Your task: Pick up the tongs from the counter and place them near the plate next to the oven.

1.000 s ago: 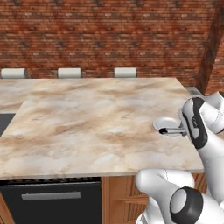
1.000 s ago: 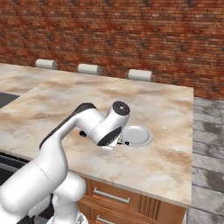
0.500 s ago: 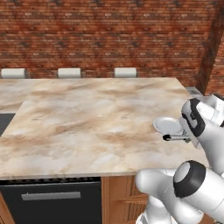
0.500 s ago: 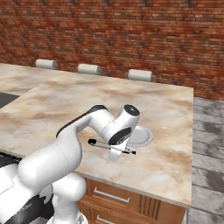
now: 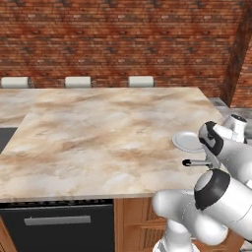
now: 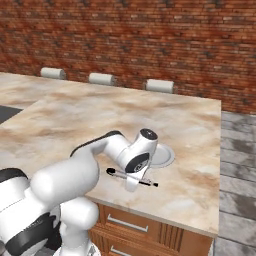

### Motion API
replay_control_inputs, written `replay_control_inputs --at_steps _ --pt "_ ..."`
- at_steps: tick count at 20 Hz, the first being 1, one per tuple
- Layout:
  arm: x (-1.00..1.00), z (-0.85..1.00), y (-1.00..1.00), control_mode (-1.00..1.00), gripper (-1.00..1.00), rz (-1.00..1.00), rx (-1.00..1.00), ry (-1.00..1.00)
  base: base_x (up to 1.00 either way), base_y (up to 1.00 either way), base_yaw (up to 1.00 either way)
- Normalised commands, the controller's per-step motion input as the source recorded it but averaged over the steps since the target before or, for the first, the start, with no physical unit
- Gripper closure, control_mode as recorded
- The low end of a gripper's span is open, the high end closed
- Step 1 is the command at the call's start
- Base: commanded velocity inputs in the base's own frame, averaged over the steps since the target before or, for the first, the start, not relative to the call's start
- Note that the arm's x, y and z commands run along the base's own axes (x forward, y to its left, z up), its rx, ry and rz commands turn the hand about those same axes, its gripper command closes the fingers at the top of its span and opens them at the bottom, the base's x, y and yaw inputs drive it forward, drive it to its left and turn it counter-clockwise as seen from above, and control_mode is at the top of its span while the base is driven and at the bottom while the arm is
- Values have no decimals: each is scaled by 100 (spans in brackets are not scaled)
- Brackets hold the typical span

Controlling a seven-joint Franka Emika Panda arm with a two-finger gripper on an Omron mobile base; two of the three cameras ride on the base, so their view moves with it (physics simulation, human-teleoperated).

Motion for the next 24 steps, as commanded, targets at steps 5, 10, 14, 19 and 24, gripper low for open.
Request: replay_control_inputs --at_steps 5,10,14,19,24 --pt "30 -28 -16 -100 100 -12 0 11 0 0 0" --pt "49 -20 -29 -100 100 -1 0 7 0 0 0" --pt "51 -23 -29 -100 100 0 0 7 0 0 0" --pt "32 -24 -25 -100 100 1 0 6 0 0 0" --pt "25 -24 -14 -100 100 0 0 5 0 0 0"
